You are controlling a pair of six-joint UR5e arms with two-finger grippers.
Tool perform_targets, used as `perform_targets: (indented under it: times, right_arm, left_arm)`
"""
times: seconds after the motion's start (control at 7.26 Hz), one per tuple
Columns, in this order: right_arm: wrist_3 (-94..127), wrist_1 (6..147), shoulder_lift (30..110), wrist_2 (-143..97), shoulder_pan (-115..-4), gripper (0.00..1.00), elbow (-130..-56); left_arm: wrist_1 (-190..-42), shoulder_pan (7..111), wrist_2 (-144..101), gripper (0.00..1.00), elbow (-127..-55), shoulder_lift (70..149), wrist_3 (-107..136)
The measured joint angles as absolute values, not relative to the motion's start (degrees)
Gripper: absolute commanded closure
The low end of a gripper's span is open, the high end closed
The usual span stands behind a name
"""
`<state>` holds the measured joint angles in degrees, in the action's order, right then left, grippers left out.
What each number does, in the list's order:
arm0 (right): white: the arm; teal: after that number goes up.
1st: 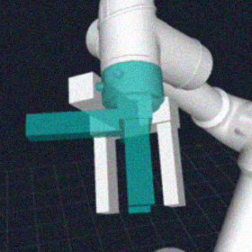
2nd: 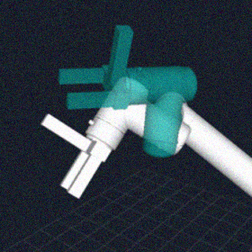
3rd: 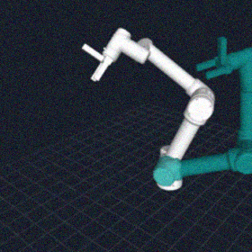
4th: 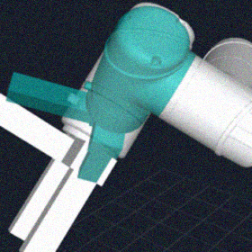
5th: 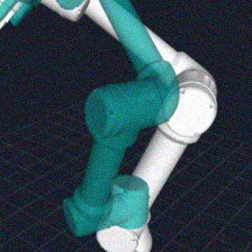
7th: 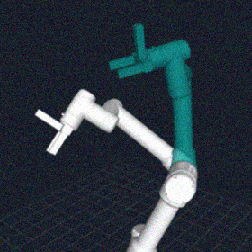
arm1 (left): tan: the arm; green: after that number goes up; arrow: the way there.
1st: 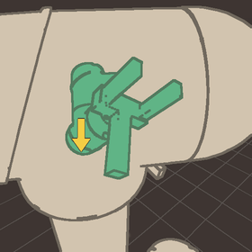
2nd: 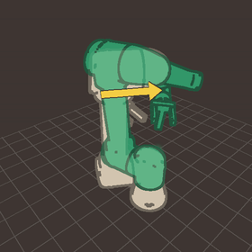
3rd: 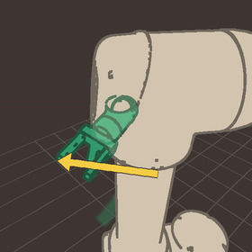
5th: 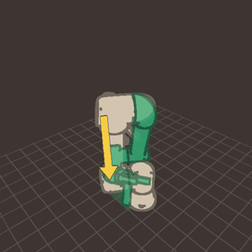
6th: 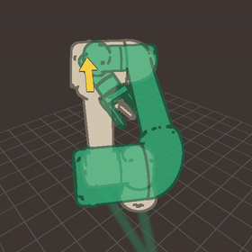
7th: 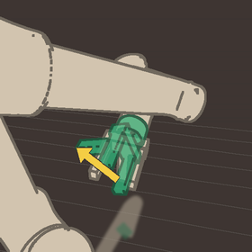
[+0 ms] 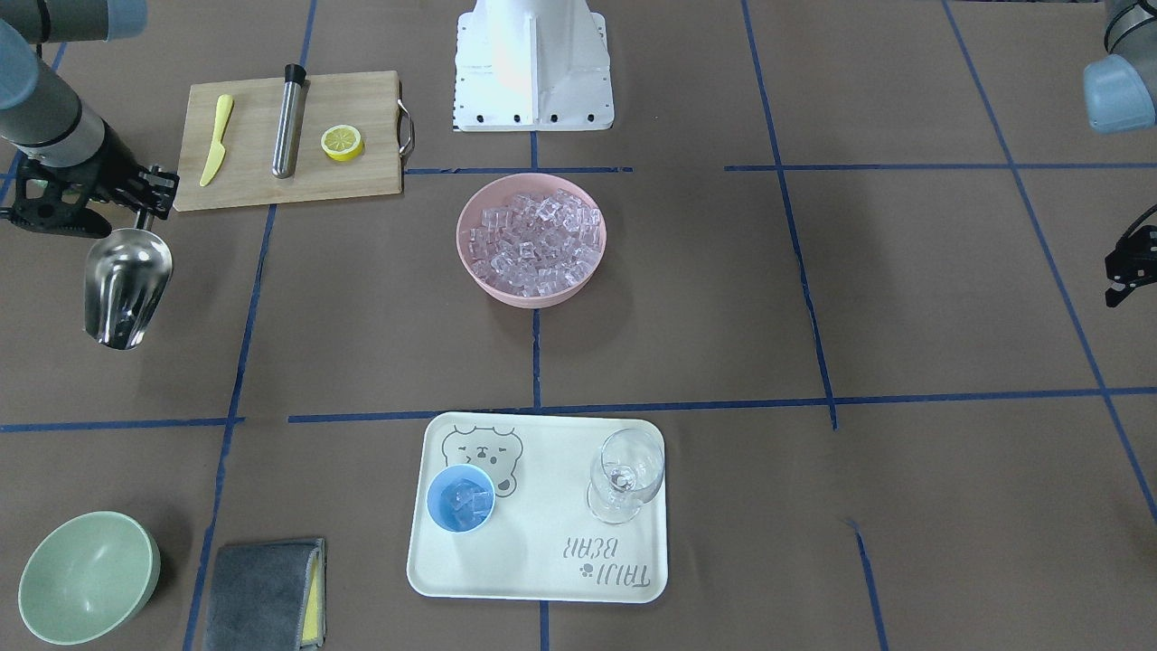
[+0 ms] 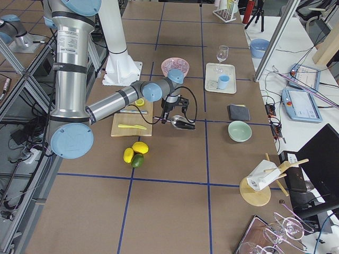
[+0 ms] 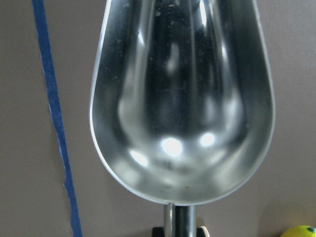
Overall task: Put ice in cup with scoop
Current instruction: 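Lower the scoop upright onto the table and open the right gripper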
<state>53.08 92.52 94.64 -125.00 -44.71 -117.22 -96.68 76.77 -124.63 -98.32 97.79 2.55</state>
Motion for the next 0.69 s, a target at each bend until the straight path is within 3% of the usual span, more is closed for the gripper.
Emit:
perform_targets:
  times: [0.69]
  right_arm:
    - [54.99,91.76,91.13,-125.41,-41.36,1.00,-111.11]
  left_arm:
    - [-96.73,76.64,-124.55,0.00,-98.18,97.96,2.59]
